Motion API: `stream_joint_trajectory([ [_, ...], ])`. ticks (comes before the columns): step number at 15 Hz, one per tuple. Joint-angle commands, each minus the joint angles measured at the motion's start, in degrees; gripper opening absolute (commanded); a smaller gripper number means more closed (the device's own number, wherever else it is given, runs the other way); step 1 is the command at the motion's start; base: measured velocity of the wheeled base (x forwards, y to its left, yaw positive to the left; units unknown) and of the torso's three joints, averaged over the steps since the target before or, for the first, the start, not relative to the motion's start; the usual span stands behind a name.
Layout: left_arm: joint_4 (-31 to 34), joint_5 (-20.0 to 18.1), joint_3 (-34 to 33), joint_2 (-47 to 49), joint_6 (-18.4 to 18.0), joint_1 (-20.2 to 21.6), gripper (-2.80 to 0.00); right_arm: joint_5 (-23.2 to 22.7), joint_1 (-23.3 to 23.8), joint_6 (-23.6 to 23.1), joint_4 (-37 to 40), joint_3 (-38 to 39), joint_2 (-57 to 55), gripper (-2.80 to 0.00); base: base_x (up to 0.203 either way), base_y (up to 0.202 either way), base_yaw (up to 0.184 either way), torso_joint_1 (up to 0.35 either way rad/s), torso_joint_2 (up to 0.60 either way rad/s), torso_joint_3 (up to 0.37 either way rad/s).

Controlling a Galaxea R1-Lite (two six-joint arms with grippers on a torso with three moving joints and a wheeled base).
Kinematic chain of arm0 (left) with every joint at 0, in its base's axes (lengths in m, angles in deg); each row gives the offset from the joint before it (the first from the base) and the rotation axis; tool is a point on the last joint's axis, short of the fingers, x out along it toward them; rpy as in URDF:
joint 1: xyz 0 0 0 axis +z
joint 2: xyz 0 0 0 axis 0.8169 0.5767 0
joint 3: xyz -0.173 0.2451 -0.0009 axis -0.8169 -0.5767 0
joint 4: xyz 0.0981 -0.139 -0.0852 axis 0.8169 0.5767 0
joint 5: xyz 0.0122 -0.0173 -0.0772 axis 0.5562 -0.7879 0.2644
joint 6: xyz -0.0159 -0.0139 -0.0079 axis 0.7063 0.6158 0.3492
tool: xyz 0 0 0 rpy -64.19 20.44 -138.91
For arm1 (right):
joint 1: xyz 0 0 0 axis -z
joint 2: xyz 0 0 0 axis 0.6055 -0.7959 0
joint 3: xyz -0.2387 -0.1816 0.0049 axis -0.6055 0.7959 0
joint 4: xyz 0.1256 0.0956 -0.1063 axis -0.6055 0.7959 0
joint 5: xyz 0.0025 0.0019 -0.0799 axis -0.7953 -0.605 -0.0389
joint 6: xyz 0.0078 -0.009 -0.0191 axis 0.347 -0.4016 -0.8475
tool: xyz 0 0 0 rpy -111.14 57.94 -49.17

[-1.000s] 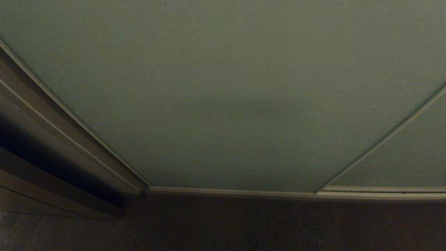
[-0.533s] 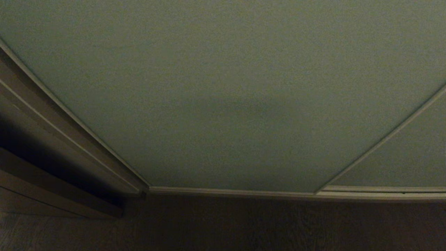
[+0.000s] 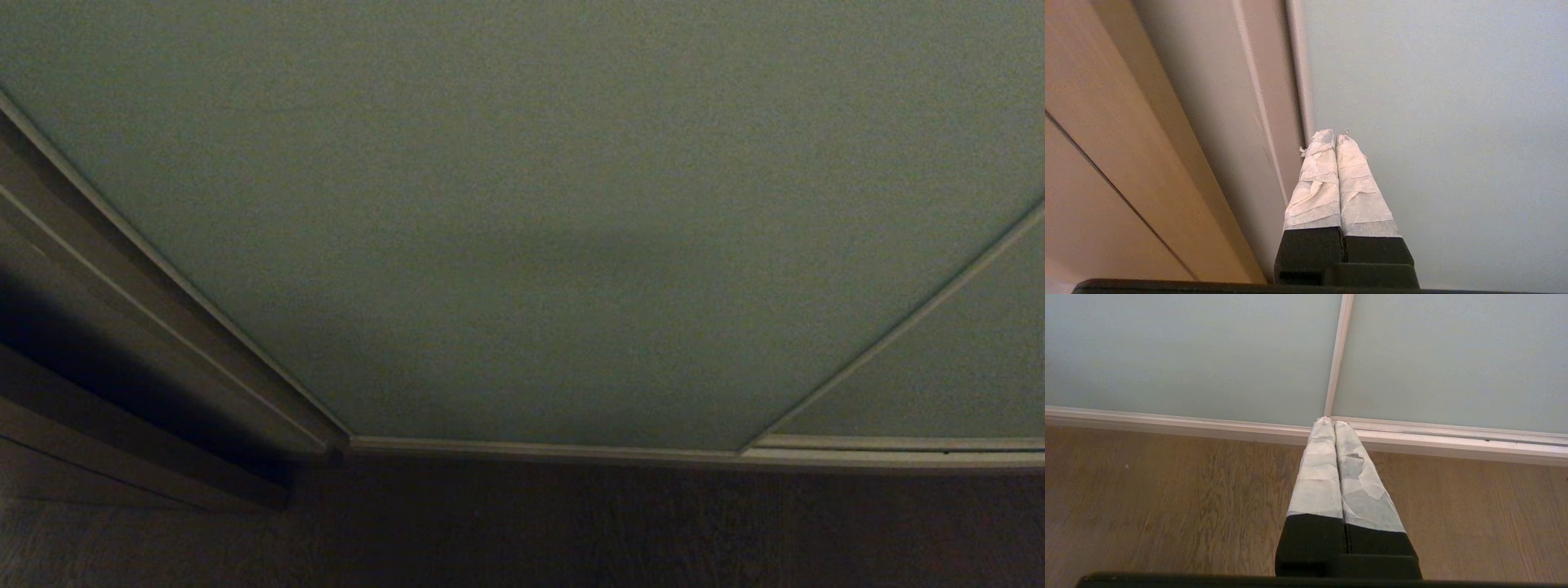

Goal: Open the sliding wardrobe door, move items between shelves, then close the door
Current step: Open the door

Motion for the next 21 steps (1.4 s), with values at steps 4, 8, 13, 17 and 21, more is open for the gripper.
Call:
stream_joint_trajectory([
  [4,-9.3,0.3,14.7,22.2,5.3,10.2,-2.8,0.0,0.0,0.0,0.0,0.1,-0.1,-2.8,0.0,0.0,0.0,0.0,0.0,0.0],
  [8,-18.8,0.2,17.4,32.0,6.3,13.8,-2.8,0.0,0.0,0.0,0.0,0.1,-0.1,-2.8,0.0,0.0,0.0,0.0,0.0,0.0],
  [13,-32.3,1.8,18.4,38.7,6.6,14.3,-2.8,0.0,0.0,0.0,0.0,0.1,-0.1,-2.8,0.0,0.0,0.0,0.0,0.0,0.0],
  [17,-37.9,2.7,19.2,41.8,6.7,14.7,-2.8,0.0,0.0,0.0,0.0,0.1,-0.1,-2.8,0.0,0.0,0.0,0.0,0.0,0.0],
  [21,-40.7,2.5,21.4,45.8,6.7,14.7,-2.8,0.0,0.0,0.0,0.0,0.1,-0.1,-2.8,0.0,0.0,0.0,0.0,0.0,0.0],
])
